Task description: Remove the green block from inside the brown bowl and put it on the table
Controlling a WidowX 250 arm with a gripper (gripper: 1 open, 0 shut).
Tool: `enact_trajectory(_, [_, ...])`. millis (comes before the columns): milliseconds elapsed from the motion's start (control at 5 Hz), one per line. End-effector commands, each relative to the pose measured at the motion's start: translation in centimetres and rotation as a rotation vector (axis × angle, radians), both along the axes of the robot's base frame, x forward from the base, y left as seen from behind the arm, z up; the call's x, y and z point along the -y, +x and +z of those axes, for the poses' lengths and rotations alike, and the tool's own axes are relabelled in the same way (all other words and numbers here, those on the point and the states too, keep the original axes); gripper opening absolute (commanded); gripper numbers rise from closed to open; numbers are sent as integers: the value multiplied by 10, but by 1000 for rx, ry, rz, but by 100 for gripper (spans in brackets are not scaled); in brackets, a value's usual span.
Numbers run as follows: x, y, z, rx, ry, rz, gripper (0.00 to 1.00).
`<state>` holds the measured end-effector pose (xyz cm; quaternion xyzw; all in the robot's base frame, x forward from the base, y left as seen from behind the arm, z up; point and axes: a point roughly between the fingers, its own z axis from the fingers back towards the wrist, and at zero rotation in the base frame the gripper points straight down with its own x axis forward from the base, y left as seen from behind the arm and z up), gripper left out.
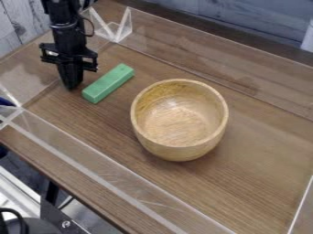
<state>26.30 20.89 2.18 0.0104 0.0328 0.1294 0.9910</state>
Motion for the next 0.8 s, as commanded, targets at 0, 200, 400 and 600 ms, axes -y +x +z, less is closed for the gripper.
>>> enact_trajectory(0, [-2, 4, 6, 12, 24, -11, 0])
enact_trajectory(200, [-1, 3, 4, 3, 24, -13, 0])
enact_trajectory(400, [-1, 3, 2, -6, 25, -14, 0])
enact_trajectory(600, [0, 2, 1, -16, 24, -16, 0])
